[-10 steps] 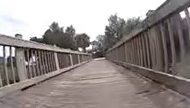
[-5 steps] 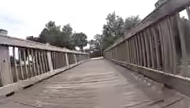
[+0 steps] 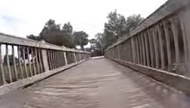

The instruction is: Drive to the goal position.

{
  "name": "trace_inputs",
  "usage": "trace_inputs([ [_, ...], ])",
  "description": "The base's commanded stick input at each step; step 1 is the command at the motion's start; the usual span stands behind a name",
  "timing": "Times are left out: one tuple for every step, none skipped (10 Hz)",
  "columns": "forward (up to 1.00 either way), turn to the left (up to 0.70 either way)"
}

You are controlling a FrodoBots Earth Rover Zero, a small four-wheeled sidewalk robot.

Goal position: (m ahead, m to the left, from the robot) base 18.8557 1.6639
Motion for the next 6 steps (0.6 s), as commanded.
trace_inputs([
  [0.7,0.0],
  [0.7,0.0],
  [0.7,0.0],
  [0.7,0.0],
  [0.7,0.0],
  [0.7,0.0],
])
